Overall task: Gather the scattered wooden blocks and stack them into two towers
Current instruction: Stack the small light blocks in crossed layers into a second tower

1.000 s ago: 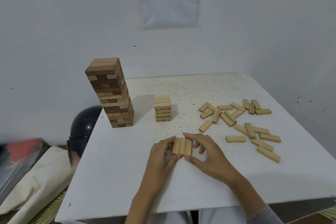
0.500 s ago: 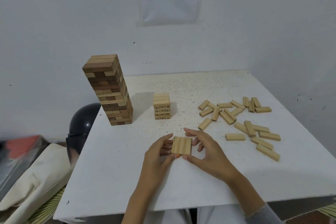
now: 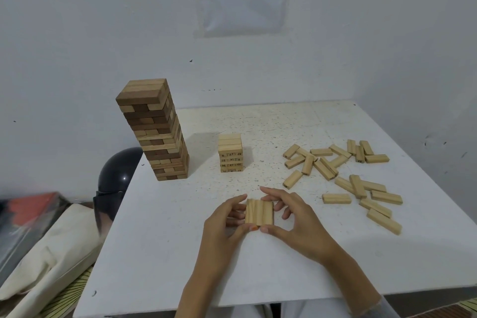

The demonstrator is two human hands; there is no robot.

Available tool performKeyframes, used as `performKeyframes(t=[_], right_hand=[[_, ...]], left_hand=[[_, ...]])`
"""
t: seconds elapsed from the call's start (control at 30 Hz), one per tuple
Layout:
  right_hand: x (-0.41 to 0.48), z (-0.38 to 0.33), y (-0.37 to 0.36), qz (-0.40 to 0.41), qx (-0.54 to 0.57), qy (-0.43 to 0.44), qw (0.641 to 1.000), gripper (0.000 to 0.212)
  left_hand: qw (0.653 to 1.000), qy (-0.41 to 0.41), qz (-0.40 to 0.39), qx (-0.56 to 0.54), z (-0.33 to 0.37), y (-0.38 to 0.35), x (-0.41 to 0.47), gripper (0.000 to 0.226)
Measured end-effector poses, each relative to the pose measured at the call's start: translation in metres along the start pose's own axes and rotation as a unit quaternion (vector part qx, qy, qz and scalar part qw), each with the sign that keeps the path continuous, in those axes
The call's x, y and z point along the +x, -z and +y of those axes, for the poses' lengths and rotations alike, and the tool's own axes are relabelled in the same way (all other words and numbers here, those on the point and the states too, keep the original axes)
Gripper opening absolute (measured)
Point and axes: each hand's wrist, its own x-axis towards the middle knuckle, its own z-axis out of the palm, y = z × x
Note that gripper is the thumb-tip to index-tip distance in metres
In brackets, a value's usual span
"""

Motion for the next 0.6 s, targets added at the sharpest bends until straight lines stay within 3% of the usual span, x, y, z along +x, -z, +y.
performKeyframes(t=[0.33, 0.6], right_hand=[[0.009, -0.009, 0.004, -0.008, 0.000, 0.011, 1.000, 0.066], [0.053, -0.047, 0.027, -0.007, -0.003, 0.052, 0.999, 0.059]], left_hand=[[0.998, 0.023, 0.028, -0.041, 0.007, 0.000, 0.004, 0.049], [0.996, -0.050, 0.078, -0.016, 0.039, 0.022, 0.038, 0.048]])
